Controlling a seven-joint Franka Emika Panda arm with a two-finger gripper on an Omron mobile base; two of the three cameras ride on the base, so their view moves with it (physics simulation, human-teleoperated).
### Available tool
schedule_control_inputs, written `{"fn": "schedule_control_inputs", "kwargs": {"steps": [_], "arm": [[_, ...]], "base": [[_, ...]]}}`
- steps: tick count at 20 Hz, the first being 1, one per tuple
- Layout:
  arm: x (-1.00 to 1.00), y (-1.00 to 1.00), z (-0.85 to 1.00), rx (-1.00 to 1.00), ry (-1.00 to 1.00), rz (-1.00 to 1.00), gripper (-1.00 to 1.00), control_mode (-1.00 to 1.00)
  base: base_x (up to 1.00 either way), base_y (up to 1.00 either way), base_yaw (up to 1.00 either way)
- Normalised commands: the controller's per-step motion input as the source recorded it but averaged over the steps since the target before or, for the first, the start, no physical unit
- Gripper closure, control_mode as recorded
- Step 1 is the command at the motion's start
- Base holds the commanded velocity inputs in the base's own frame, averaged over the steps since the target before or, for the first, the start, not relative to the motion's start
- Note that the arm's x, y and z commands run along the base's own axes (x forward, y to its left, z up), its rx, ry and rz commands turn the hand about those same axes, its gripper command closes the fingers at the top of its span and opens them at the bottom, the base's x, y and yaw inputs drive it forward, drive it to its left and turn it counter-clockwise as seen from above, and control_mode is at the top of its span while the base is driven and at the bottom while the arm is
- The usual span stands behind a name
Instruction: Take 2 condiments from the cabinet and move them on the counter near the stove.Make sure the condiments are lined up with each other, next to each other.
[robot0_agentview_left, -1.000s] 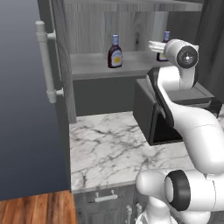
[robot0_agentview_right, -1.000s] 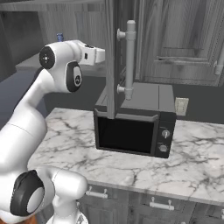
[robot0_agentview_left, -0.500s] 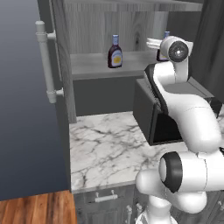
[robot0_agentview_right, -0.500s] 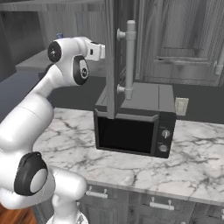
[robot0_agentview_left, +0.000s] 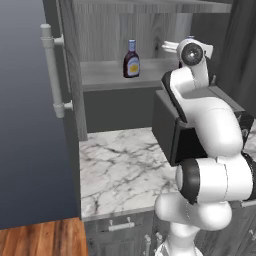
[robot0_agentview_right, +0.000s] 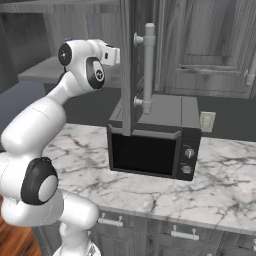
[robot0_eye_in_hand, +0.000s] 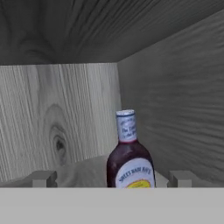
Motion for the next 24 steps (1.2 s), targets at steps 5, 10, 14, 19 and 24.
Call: {"fn": "schedule_control_inputs", "kwargs": {"steps": [5, 10, 14, 19, 24], "arm": [[0.07, -0.03, 0.0, 0.0, 0.0, 0.0, -1.0, -1.0], [0.09, -0.08, 0.0, 0.0, 0.0, 0.0, -1.0, -1.0], [0.16, -0.09, 0.0, 0.0, 0.0, 0.0, -1.0, -1.0], [0.1, -0.02, 0.0, 0.0, 0.0, 0.0, -1.0, -1.0], [0.11, 0.0, 0.0, 0.0, 0.0, 0.0, -1.0, -1.0]], "base": [[0.0, 0.0, 0.0], [0.0, 0.0, 0.0], [0.0, 0.0, 0.0], [0.0, 0.0, 0.0], [0.0, 0.0, 0.0]]}}
